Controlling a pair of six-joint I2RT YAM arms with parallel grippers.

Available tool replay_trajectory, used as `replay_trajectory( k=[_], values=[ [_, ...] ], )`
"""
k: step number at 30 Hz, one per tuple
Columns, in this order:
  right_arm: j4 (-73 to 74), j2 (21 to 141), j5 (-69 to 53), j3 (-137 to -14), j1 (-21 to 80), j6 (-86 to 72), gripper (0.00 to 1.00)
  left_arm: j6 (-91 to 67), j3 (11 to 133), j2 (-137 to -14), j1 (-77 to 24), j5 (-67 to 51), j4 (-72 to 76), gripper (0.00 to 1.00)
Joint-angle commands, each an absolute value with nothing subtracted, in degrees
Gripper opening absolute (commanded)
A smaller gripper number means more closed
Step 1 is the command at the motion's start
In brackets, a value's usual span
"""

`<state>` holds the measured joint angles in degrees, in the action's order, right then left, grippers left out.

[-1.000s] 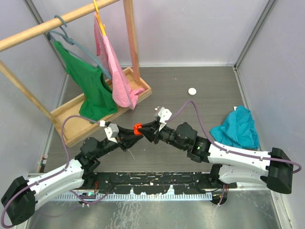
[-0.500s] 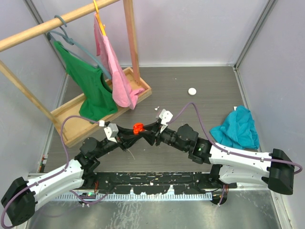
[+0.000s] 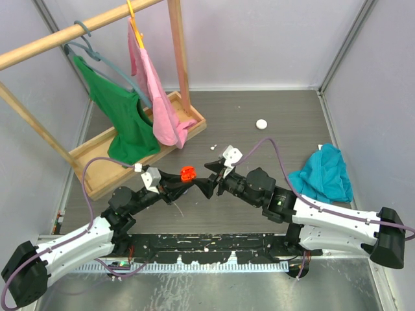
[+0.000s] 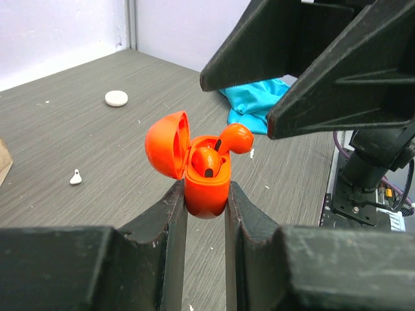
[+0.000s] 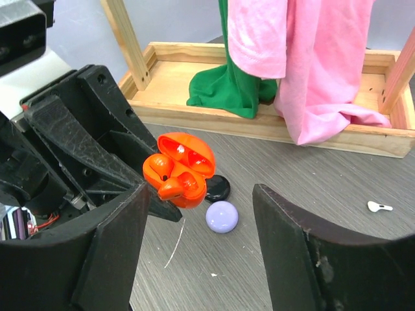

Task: Insert the wireless bluetooth earbuds into the charging case
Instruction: Place the earbud in the charging case.

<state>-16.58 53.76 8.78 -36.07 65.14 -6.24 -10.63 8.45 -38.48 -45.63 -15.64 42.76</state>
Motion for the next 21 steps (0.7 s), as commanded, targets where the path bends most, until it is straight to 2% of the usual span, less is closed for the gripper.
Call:
replay_trajectory(
  k=[1, 9, 21],
  values=[
    [-16.71, 54.41, 11.86, -40.32, 65.39, -7.06, 0.71, -9.23, 8.96, -37.87, -45.37, -14.57, 45.0, 0.0],
    [-16.26, 57.21, 11.87, -41.67, 65.39, -7.47, 0.75, -9.19, 9.11, -37.47, -45.42, -14.83, 44.68, 0.0],
    [-11.8, 54.58, 21.62, -39.52, 64.86, -4.17, 0.77, -8.96, 8.9, -36.45, -45.38, -16.33, 44.49, 0.0]
  ],
)
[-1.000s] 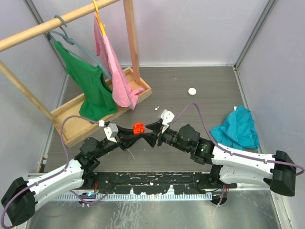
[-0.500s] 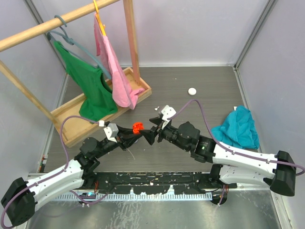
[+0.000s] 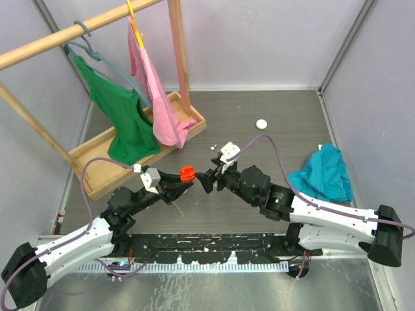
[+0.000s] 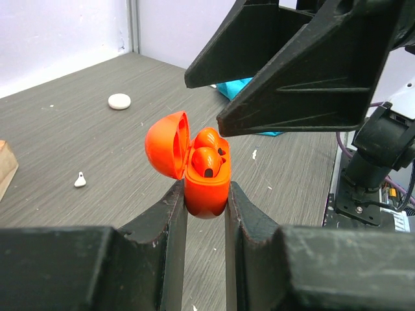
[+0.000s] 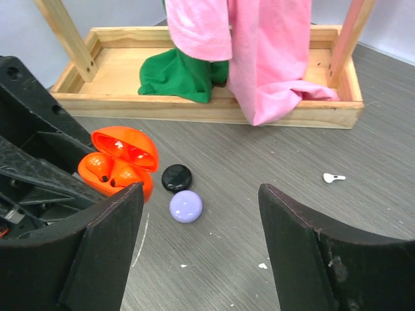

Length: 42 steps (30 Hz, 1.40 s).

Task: Insert the wireless bluetooth earbuds into the charging case
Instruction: Place the earbud in the charging case, then close the charging case.

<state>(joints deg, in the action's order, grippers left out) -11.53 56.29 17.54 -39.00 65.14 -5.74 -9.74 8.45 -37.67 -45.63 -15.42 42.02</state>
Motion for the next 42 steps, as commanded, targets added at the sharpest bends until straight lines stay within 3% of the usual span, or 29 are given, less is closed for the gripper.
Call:
replay_trajectory(
  k=[1, 6, 16, 22, 35, 42],
  values=[
    [-11.25, 54.84, 21.37, -39.69, 64.72, -4.24, 0.77, -8.96, 8.9, -36.28, -45.43, -16.54, 44.62, 0.0],
    [-9.78, 54.65, 16.33, -40.44, 63.04, -4.74, 0.78, -8.24, 8.96, -35.72, -45.44, -16.94, 42.69, 0.0],
    [-6.71, 54.47, -18.41, -44.3, 46.46, -10.39, 0.82, -6.3, 8.92, -35.45, -45.44, -17.93, 40.13, 0.0],
    [-6.67, 59.93, -32.72, -48.4, 43.21, -11.67, 0.83, -3.31, 12.21, -38.81, -45.39, -23.02, 38.78, 0.0],
    [0.58, 68.64, -46.42, -54.78, 42.18, -9.53, 0.83, -2.33, 17.15, -47.72, -45.41, -31.09, 42.91, 0.0],
    [4.08, 70.39, -50.73, -55.35, 42.17, -7.38, 0.77, -3.28, 17.37, -48.95, -45.41, -30.4, 43.7, 0.0]
  ],
)
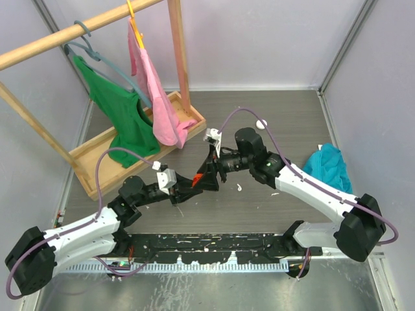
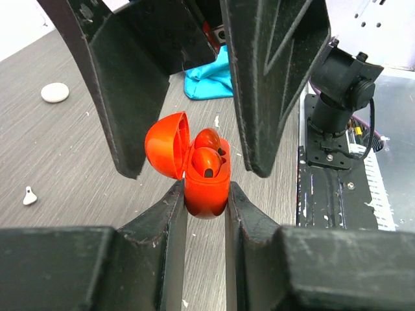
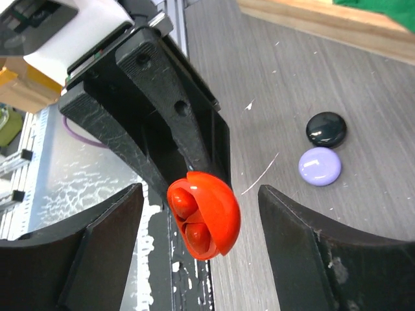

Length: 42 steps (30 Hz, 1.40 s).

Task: Insert the wireless bluetooth earbuds into the charging case
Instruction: Close the charging case.

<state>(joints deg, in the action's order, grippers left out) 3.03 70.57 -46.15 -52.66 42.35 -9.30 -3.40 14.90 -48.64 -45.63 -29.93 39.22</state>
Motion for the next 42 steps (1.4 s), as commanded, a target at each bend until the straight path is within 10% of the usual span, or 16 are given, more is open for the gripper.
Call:
replay_trajectory(
  k=[1, 19, 42],
  values=[
    [4.22, 70.09, -51.2, -55.22, 42.19, -7.14, 0.76, -3.46, 17.18, -49.18, -45.4, -29.85, 43.71, 0.0],
    [5.93, 65.55, -49.18, -52.72, 42.19, -3.68, 0.75, -12.68, 16.76, -51.72, -45.42, -21.62, 39.28, 0.0],
    [1.89, 56.18, 3.58, -38.35, 42.19, -10.56, 0.8, -41.43, 29.65, -69.03, -43.23, -1.06, 6.7, 0.03]
  ],
)
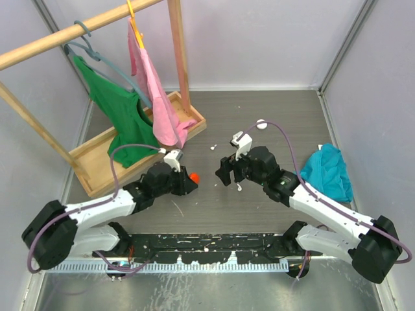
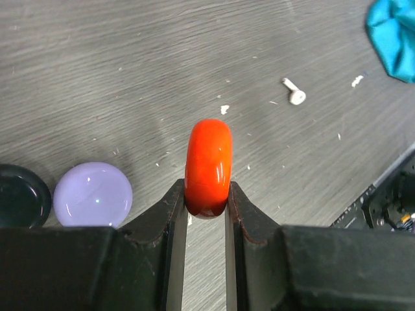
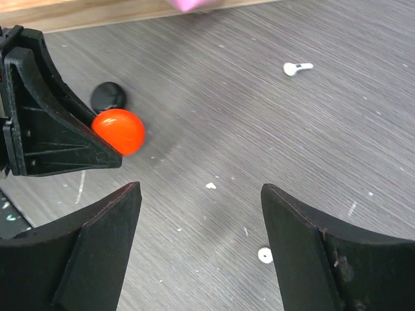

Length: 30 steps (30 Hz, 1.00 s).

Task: Insert the wireless bluetooth earbuds into the charging case
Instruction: Close the charging case, then place the charging case at the center of the board.

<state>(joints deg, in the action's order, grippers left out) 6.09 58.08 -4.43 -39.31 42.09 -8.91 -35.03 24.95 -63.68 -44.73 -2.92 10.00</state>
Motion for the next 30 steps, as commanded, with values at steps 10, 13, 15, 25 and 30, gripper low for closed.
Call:
replay_trajectory(
  k=[10, 13, 15, 25, 30],
  values=[
    [1.06, 55.85, 5.45, -36.16, 42.11, -9.07, 0.81, -46.75, 36.93, -82.84, -38.43, -0.01, 3.17, 0.09],
    [0.84, 55.9, 5.58, -35.76, 42.14, -8.97, 0.82, -48.35, 37.05, -83.6, -36.73, 0.11, 1.78, 0.13],
    [0.8, 55.79, 6.05, -35.53, 42.13, -9.04, 0.82, -48.85, 37.0, -83.4, -36.35, 0.38, 0.91, 0.19],
    [1.85, 56.81, 8.88, -36.81, 42.14, -9.02, 0.82, -49.43, 37.0, -79.0, -35.77, 3.06, -5.84, 0.5],
    [2.82, 57.96, 10.12, -37.86, 42.14, -9.01, 0.82, -49.51, 36.77, -75.47, -35.77, 3.0, -9.12, 0.56]
  ],
)
